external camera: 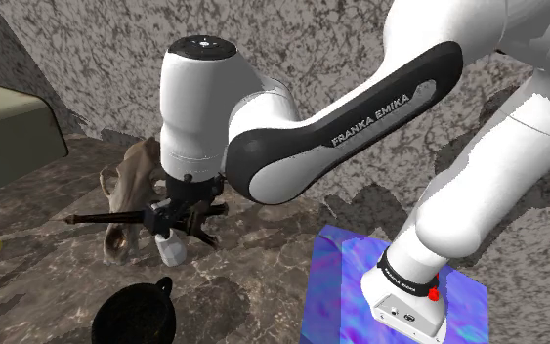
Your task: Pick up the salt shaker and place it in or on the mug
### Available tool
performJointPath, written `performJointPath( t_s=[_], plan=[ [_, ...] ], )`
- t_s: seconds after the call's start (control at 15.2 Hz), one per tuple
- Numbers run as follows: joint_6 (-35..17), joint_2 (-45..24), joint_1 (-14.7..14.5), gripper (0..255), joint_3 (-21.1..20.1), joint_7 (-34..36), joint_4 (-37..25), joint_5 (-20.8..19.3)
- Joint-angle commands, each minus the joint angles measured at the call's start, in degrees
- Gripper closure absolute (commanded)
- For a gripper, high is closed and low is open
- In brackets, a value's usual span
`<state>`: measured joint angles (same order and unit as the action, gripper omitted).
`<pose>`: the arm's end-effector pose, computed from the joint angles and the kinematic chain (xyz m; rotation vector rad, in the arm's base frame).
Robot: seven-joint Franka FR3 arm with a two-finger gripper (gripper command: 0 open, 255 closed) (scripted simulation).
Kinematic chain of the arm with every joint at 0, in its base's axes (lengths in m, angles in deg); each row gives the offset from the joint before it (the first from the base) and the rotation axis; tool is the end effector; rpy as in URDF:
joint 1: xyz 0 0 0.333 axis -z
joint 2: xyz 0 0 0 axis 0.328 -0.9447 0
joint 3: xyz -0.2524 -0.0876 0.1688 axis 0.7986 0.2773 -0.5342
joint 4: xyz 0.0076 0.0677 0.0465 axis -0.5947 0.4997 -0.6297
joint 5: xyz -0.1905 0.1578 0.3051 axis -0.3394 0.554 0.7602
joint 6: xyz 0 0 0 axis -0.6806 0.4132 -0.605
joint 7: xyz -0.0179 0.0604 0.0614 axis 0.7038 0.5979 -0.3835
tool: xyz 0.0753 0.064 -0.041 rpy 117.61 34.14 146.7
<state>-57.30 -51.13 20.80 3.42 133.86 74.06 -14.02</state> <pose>0.3731 0.3512 0.3908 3.1000 0.0126 0.3372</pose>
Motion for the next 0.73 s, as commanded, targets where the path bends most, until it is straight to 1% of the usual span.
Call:
performJointPath(
  t_s=[0.0, 0.46, 0.53, 0.66],
  plan=[
    [-0.6, -5.9, 0.8, 0, -2.3, 6.2, -2.7, -6.5],
    [-4.4, -11.9, 0.8, 0, -1.6, 11.5, -2.1, -14.2],
    [-4.7, -12.4, 0.7, 0, -1.5, 12.0, -2.1, -14.9],
    [-4.6, -12.4, 0.9, 0, -1.6, 12.0, -2.1, -14.9]
  ],
)
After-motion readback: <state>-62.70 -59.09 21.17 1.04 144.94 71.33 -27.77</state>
